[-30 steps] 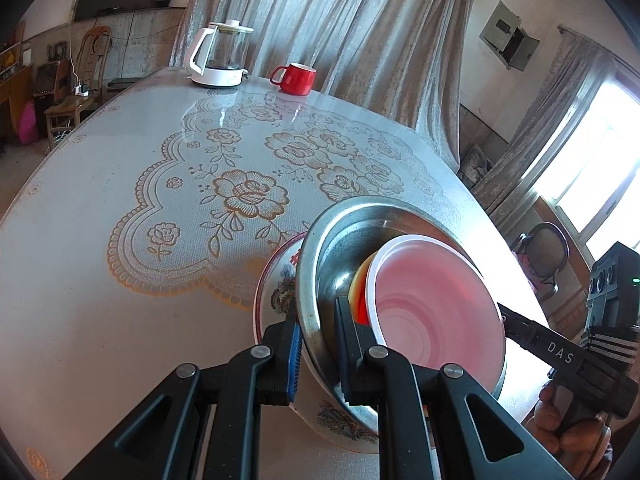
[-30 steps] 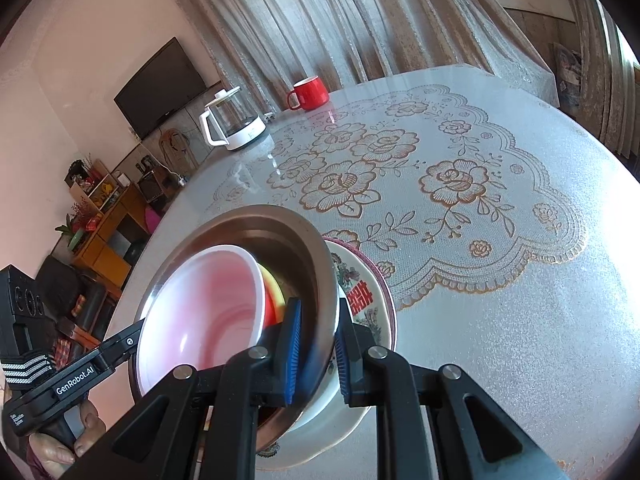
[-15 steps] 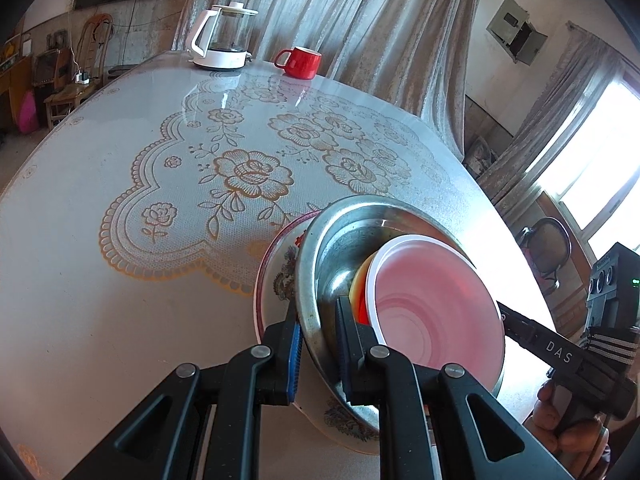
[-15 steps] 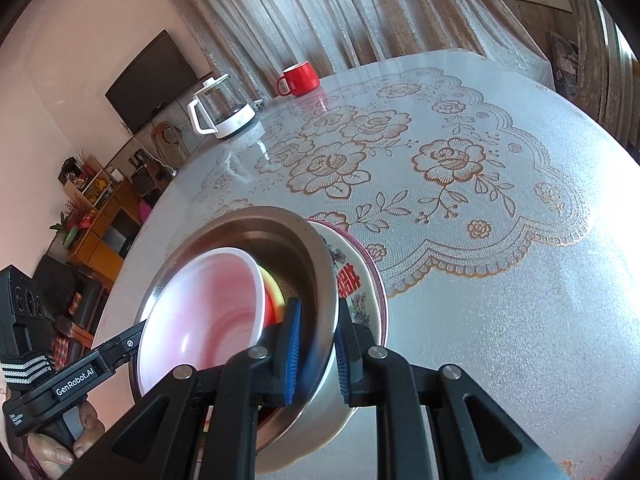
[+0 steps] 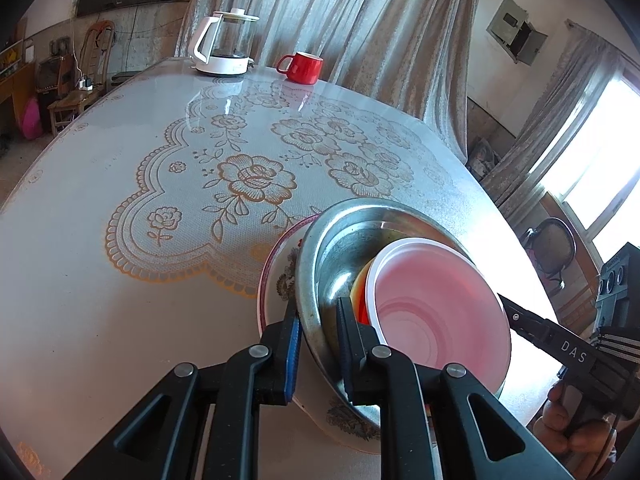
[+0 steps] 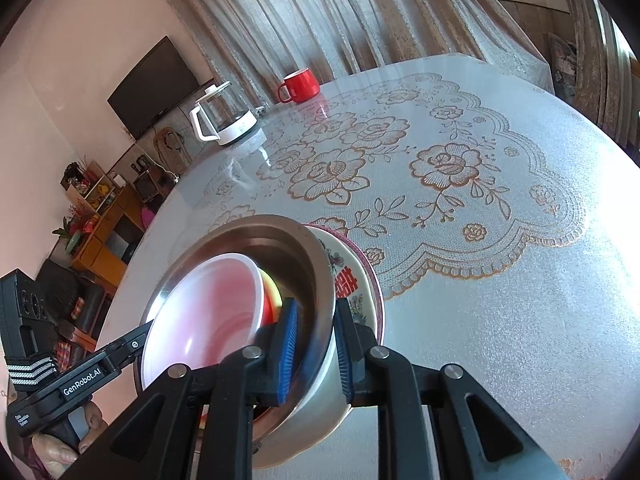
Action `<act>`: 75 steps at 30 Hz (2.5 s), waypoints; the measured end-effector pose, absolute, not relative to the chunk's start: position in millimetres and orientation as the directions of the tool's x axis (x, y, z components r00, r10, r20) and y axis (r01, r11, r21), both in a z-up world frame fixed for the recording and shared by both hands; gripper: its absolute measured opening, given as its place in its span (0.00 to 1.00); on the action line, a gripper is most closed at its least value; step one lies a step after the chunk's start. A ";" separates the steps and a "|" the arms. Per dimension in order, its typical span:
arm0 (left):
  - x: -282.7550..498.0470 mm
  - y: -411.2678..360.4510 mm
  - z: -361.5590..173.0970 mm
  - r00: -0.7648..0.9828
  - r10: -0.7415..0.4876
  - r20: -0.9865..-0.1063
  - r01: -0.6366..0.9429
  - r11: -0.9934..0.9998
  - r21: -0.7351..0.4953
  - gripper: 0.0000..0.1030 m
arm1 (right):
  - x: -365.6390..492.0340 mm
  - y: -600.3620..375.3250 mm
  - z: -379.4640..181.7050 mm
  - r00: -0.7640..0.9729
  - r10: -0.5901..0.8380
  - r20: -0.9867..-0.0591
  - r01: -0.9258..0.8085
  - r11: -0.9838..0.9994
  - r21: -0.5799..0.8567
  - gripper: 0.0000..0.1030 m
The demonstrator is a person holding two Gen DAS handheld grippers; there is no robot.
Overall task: Organize plates and bowls
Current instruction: 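Lower the steel basin with the left tool onto the plate stack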
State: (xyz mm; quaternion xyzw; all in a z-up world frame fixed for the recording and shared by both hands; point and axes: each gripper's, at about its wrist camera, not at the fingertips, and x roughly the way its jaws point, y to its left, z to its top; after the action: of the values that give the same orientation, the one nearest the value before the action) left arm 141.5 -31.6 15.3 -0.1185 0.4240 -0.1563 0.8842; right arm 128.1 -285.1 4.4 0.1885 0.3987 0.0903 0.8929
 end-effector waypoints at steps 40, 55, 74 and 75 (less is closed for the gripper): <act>129.8 -33.5 22.4 0.639 -0.327 -0.697 0.186 0.944 -0.273 0.16 | 114.9 -284.0 4.7 0.691 0.291 -0.662 -0.032 0.927 0.374 0.14; 128.4 -33.0 23.1 0.640 -0.321 -0.698 0.176 0.946 -0.273 0.17 | 111.3 -282.6 4.2 0.682 0.309 -0.663 -0.028 0.917 0.398 0.16; 113.4 -26.9 32.8 0.680 -0.279 -0.678 0.142 0.957 -0.251 0.17 | 102.9 -277.4 4.2 0.684 0.300 -0.665 -0.019 0.919 0.395 0.19; 112.6 -26.0 33.9 0.684 -0.277 -0.675 0.141 0.958 -0.250 0.16 | 102.5 -277.7 4.1 0.685 0.300 -0.664 -0.018 0.918 0.396 0.19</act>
State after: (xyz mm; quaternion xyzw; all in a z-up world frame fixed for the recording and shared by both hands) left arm 112.6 -26.0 33.9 -0.0892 0.3808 -0.1145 0.9132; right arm 102.5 -277.7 4.1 0.1821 0.3868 0.0883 0.8997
